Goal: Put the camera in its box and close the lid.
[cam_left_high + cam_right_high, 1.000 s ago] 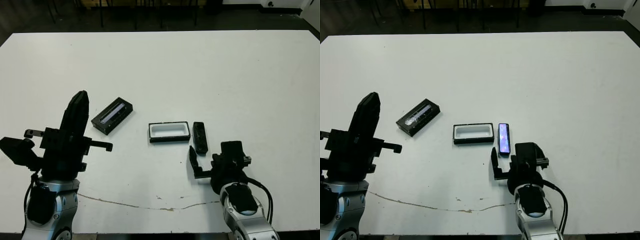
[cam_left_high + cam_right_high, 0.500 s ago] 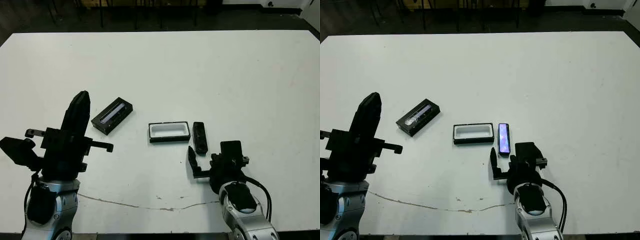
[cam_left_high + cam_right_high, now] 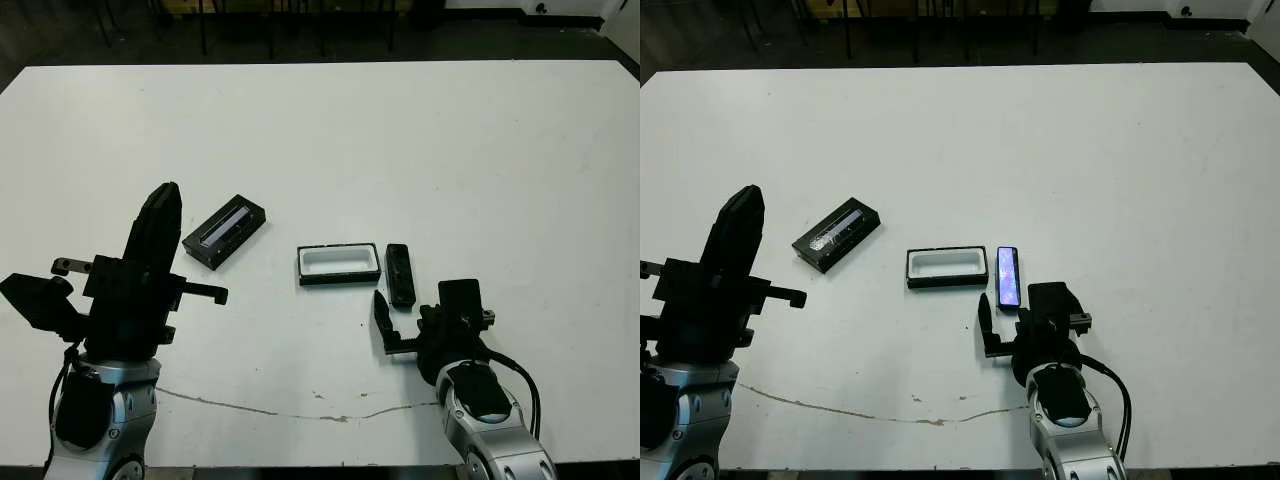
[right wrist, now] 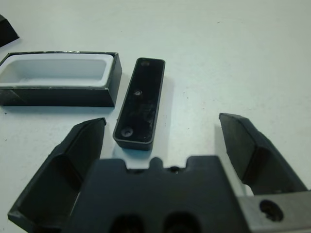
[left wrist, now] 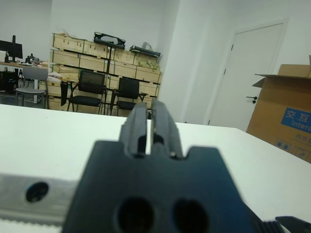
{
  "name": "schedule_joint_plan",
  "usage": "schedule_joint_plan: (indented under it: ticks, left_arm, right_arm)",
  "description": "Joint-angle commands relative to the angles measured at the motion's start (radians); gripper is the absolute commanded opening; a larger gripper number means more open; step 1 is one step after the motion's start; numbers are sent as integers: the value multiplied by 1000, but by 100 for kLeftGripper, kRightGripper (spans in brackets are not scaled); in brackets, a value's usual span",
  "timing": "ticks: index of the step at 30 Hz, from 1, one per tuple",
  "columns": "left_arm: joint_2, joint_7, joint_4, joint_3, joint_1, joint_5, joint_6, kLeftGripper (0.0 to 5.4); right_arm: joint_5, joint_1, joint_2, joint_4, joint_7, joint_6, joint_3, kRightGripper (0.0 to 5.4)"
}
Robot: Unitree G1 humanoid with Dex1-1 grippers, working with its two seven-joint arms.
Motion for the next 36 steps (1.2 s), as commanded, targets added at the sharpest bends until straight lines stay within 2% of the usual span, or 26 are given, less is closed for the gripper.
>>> schedule_joint_plan:
  ticks: [1,6,10,18,24,31,36]
  left_arm:
    - [5,8,17,-1,168,12,18,0]
    - [2,20,9,-2,169,11,30,0]
    - [5,15,11,-3,169,6,24,0]
    - [8,8,18,-1,169,8,15,0]
    - [7,9,15,-3,169,11,15,0]
    - [0,10,13,-10,170,12,8,0]
    - [0,13,16,-13,172,22,4,0]
  right_arm:
    - [2,10,5,36,-19,3,-17,539]
    - [-20,-2,-1,42,-36,12,-11,539]
    - [-11,1,22,58,-54,-12,-25,505]
    - [-39,-7,18,90,-85,-46,-16,363]
    - [-16,-1,32,109,-82,-92,-30,256]
    - [-4,-2,25,121,-64,-112,-33,129]
    - [22,15,7,148,-34,-197,-47,60]
